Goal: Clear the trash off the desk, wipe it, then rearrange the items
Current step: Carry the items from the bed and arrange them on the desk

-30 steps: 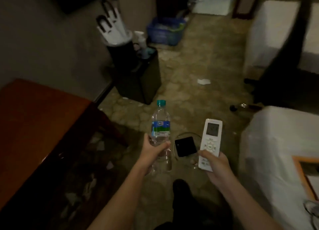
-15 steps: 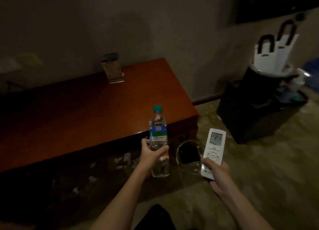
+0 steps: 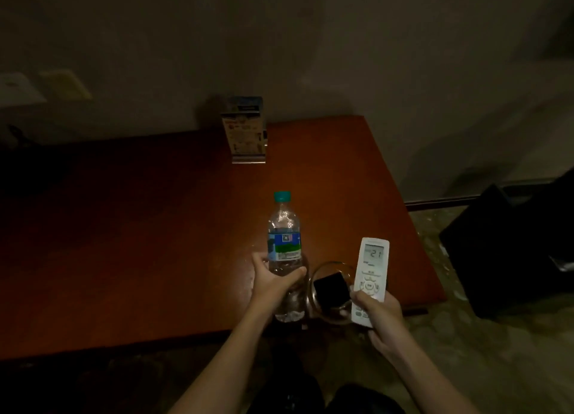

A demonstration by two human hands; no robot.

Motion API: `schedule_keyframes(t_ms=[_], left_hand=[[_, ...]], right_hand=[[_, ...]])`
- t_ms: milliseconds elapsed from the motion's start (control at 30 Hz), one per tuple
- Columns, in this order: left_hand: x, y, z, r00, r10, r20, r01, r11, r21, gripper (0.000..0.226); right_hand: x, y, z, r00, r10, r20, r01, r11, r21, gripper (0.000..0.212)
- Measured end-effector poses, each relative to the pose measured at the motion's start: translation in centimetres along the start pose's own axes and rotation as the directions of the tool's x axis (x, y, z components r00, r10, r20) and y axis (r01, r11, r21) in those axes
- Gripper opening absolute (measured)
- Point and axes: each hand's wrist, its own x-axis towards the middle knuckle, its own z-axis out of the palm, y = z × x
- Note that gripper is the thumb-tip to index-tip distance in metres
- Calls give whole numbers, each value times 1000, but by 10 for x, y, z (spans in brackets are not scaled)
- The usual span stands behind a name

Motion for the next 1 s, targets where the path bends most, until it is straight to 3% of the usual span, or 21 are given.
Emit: schedule_keyframes(t_ms=[267,600,800,1000], left_hand=[[68,31,9,998,43,-53,-42,998,37,80],[126,74,24,962,115,-246,-118,993,3,89],[153,89,33,943,145,-299,-156,988,-14,85],[169,89,39,945,111,-306,-118,993,-4,84]], right_hand=[[51,-39,32,1000,12,16,-10,994,-105,36],[104,-80,44,996,-10,83,33,959,-281,41],[110,-98,47,992,-29,120,58,968,-244,33],[138,-135,42,998,-61,28,66,978,-196,31]])
